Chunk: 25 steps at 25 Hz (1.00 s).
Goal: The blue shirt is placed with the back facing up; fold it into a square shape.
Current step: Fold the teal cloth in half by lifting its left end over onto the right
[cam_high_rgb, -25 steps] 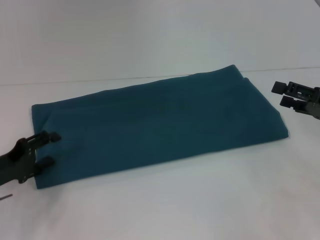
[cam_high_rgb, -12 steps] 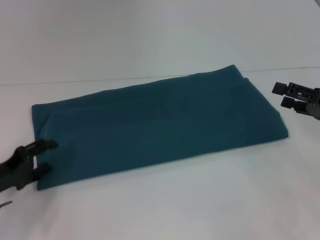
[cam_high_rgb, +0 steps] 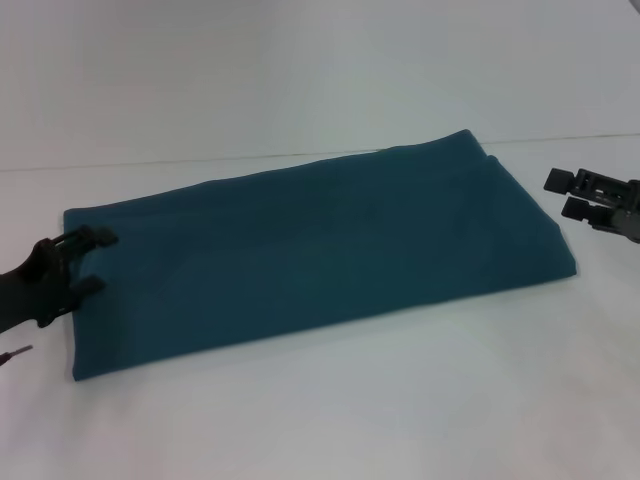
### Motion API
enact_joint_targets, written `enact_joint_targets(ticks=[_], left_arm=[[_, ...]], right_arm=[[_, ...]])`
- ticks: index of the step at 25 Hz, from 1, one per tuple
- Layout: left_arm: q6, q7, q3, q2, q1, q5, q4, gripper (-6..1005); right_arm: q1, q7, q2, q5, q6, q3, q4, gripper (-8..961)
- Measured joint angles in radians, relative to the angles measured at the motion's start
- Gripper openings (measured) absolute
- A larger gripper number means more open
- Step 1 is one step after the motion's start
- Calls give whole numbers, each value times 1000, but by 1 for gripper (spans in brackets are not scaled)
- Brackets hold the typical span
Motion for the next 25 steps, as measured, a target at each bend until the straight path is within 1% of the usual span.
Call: enact_joint_targets(ticks=[3,7,11,16,20,25], left_arm=[[-89,5,14,-9,-19,0,-12,799],[-126,10,25,-11,-26,0,-30,799],[-164,10,57,-11,-30,0,-56,799],[-180,7,83,-10,-36,-1,-55,800],[-160,6,80,-9,-36,-8,-21,800],[-191,-1,80,2,-63,-7,-17,801]], right_arm=[[1,0,0,0,-1,0,0,900],[1,1,0,3,-2,2,0,900],[1,2,0,1,0,1,0,900],[-1,4,0,-1,0,2,0,900],[-3,6,0,-1,-2,2,0,901],[-5,7,0,-1,-6,2,0,901]])
